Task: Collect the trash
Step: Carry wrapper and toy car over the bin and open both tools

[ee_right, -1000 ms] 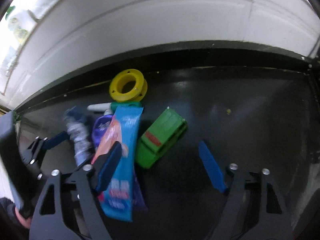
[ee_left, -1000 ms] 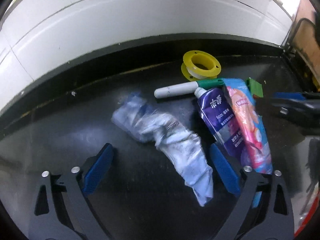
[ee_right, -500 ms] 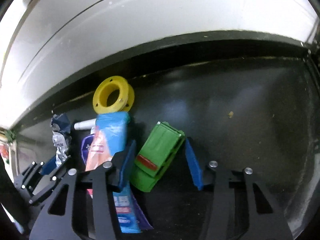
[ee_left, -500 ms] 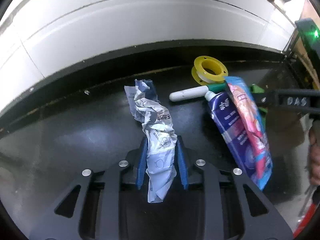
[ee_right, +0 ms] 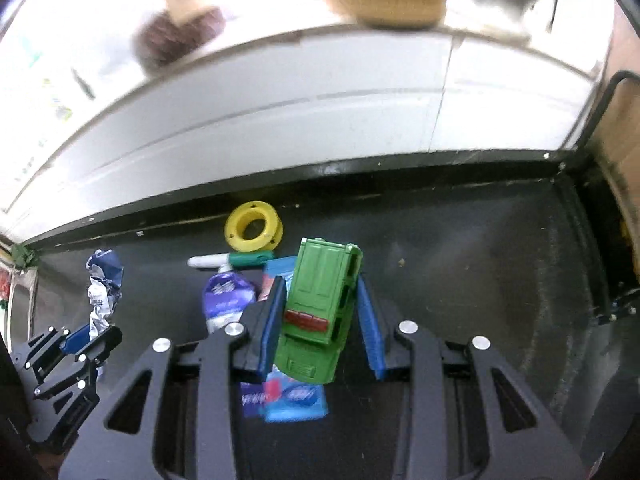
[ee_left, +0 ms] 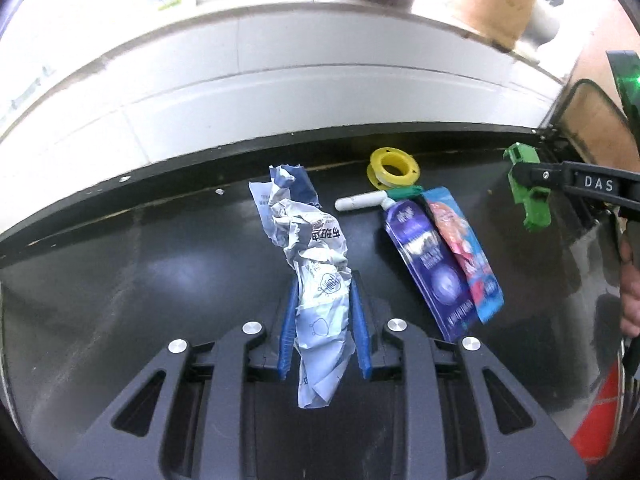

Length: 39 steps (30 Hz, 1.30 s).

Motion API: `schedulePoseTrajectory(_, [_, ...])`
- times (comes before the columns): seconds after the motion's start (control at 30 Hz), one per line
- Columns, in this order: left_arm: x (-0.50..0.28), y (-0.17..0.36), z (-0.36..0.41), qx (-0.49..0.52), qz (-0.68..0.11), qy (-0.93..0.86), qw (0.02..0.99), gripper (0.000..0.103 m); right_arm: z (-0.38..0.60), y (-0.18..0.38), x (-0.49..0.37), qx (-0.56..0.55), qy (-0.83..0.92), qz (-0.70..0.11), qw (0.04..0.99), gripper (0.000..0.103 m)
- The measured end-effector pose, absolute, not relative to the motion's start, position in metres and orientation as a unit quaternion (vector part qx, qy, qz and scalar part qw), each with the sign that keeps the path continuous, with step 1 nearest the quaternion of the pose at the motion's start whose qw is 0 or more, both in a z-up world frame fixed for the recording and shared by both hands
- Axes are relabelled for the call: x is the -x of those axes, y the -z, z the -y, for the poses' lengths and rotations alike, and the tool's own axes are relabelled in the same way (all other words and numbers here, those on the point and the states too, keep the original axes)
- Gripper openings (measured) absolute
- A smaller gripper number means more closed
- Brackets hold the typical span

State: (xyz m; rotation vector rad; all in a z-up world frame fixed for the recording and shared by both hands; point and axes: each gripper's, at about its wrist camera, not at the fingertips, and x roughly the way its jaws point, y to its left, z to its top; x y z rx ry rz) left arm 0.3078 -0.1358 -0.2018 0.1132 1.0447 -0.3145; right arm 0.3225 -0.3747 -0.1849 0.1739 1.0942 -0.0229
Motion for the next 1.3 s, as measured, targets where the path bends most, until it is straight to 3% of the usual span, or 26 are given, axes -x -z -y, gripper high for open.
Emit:
schedulePoseTrajectory(0.43, [-0.195, 0.177, 0.094, -0.075, -0.499, 0.162, 0.848, 0.024, 0.321, 0.164, -0.181, -0.089, -0.023, -0.526, 0.846, 0.036])
schedulePoseTrajectory(0.9, [-0.150, 0.153, 0.049, -0.054, -0.466, 0.136, 0.872, 0.024, 0.277, 0.134, -0.168, -0.069, -0.070, -0.484, 0.870, 0.036])
schedulePoseTrajectory(1.3, [-0.037, 0.118, -0.098, 0.017, -0.443, -0.056, 0.895, 0.024, 0.065, 0.111, -0.150, 0.020, -0.326, -0.471, 0.819, 0.036])
